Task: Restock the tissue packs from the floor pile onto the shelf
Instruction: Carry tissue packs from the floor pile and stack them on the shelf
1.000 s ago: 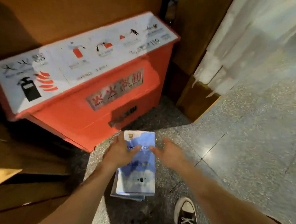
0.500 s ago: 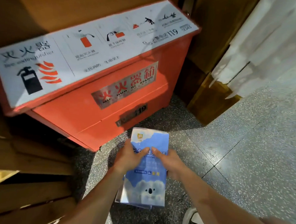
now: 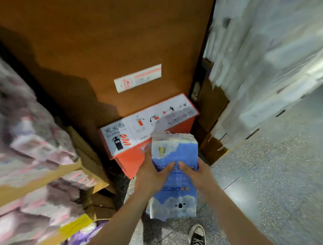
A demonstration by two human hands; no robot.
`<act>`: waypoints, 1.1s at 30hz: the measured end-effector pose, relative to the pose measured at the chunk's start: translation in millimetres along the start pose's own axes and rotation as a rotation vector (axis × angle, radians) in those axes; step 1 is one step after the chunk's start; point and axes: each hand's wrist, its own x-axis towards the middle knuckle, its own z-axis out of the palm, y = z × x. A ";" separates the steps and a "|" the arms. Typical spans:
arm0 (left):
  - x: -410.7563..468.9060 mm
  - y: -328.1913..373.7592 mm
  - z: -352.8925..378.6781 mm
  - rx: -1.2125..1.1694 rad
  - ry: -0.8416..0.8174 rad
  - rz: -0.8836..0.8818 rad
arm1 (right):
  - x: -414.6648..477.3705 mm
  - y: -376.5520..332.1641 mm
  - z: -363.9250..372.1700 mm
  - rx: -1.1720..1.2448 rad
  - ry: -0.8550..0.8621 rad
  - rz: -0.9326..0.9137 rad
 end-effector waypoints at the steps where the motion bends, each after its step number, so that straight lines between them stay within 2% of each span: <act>1: -14.3 25.6 -18.9 -0.002 0.007 0.002 | -19.9 -25.7 -2.7 0.006 0.000 -0.005; 8: -116.1 159.2 -116.2 -0.008 0.110 0.032 | -147.1 -169.8 -20.4 -0.023 -0.092 -0.138; 12: -169.0 195.3 -140.1 -0.032 0.262 0.157 | -188.1 -218.3 -24.3 -0.018 -0.227 -0.256; 16: -236.3 218.6 -153.9 -0.086 0.482 0.142 | -220.1 -252.9 -16.4 -0.037 -0.429 -0.286; 21: -343.3 213.6 -183.5 -0.088 0.720 0.068 | -293.7 -271.3 24.7 -0.071 -0.645 -0.367; 25: -451.5 191.9 -219.4 -0.069 0.911 -0.057 | -375.8 -266.0 88.9 -0.139 -0.857 -0.434; 29: -577.1 158.1 -256.5 -0.037 1.172 -0.228 | -487.5 -252.7 160.9 -0.193 -1.062 -0.503; 33: -726.7 122.6 -282.1 -0.028 1.428 -0.322 | -623.5 -230.7 234.4 -0.272 -1.293 -0.604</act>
